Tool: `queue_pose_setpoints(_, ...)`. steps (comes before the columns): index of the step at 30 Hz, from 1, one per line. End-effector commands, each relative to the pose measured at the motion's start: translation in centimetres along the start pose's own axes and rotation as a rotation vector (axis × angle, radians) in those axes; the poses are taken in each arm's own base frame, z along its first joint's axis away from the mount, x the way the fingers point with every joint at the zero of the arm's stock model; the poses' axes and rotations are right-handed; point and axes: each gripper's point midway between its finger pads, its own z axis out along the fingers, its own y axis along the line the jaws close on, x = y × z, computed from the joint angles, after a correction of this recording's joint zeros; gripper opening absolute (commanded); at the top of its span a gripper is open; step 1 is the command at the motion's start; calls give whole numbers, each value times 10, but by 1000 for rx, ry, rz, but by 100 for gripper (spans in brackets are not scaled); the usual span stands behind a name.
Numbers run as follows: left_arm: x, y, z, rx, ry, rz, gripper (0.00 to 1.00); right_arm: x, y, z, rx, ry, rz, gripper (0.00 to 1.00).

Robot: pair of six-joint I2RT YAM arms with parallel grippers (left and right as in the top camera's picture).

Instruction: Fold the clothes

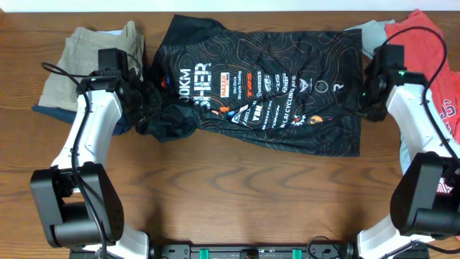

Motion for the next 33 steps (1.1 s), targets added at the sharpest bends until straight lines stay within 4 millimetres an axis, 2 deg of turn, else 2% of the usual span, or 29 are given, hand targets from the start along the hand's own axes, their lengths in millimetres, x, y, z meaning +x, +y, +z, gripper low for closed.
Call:
queue_pose_setpoints(1,2,2,2,-10,9,-11,6,29,9,14,-28,67,-42,60)
queue_pose_setpoints(2,1,2,2,-10,8,-10,6,36,8,21,-25,79,-45,64)
queue_pose_setpoints(5,2,2,2,-10,9,-11,6,47,4,34,-24,82,-46,67)
queue_pose_setpoints(11,2,2,2,-12,12,-9,6,49,2,50,-37,42,-50,68)
queue_pose_setpoints(21,2,2,2,-12,12,-9,6,23,11,51,-72,-68,-61,67)
queue_pose_setpoints(27,2,2,2,-12,12,-9,6,18,0,51,-12,-96,-59,67)
queue_pose_setpoints(31,2,2,2,-12,11,-9,6,14,1,51,-15,-117,-60,67)
queue_pose_setpoints(33,2,2,2,-12,11,-9,6,11,2,51,-19,-128,-61,60)
